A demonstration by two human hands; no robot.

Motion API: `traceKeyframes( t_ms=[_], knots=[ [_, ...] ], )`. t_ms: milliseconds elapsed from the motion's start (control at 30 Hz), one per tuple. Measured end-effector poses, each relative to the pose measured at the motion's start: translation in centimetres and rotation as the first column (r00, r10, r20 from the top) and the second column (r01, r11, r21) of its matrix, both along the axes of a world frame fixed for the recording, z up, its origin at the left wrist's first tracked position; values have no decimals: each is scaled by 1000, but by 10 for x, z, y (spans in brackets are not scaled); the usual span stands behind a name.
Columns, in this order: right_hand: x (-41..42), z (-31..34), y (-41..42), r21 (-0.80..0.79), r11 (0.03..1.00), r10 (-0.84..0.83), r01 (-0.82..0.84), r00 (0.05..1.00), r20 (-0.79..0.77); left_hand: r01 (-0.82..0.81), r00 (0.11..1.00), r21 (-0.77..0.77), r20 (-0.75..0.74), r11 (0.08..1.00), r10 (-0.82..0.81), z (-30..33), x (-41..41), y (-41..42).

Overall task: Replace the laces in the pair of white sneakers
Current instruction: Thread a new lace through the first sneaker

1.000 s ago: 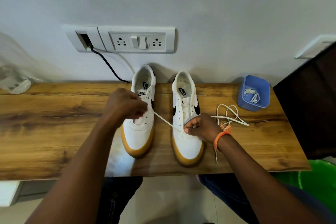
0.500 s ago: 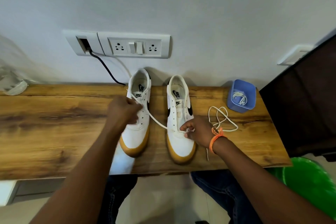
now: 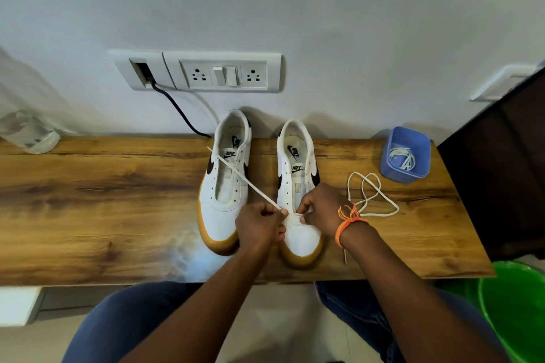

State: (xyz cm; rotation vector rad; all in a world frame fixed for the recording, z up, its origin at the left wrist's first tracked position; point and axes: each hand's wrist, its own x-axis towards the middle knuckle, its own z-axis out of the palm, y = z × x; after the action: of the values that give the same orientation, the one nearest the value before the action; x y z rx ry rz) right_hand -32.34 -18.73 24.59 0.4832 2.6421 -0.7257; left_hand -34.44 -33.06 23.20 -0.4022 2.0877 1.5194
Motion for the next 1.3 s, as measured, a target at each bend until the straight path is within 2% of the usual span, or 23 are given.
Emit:
traceKeyframes(
  t_ms=[167,300,567,733,800,900,1000,1067,1133,1200,1300],
  knots=[
    [0,0,-2,-41,999,-27,26,1000,-12,-47,999,9,-22,999,47,7,-16,-13],
    [1,-1,-3,-79,994,-71,70,997,-13,-222,975,136,1,965,224,31,-43,-36],
    [1,1,-1,-113,990,-82,82,997,3,-338,923,154,-141,929,359,59,-81,-79],
    [2,0,1,-132,988,-83,82,997,-1,-477,858,147,-134,867,495,63,-101,-104],
    [2,-1,1,-136,987,-82,81,997,-1,-424,900,66,-83,903,428,59,-100,-109],
    [3,-1,1,-132,989,-74,70,997,-21,-169,986,-223,-44,960,163,47,-96,-112],
    [4,-2,0,-80,997,-26,23,999,-40,2,967,-539,-213,843,-138,43,-82,-99],
    [4,-2,1,-12,999,41,-41,998,-51,157,888,-559,-281,814,-364,46,-60,-76],
    [5,-3,3,35,996,83,-81,995,-54,344,804,-480,-294,807,-517,40,-35,-50],
    [6,-4,3,17,996,91,-90,994,-56,430,772,-404,-299,807,-561,28,-14,-31],
    [6,-1,8,-44,996,81,-84,994,-72,453,702,-420,-376,786,-605,11,-9,-13]
  ],
)
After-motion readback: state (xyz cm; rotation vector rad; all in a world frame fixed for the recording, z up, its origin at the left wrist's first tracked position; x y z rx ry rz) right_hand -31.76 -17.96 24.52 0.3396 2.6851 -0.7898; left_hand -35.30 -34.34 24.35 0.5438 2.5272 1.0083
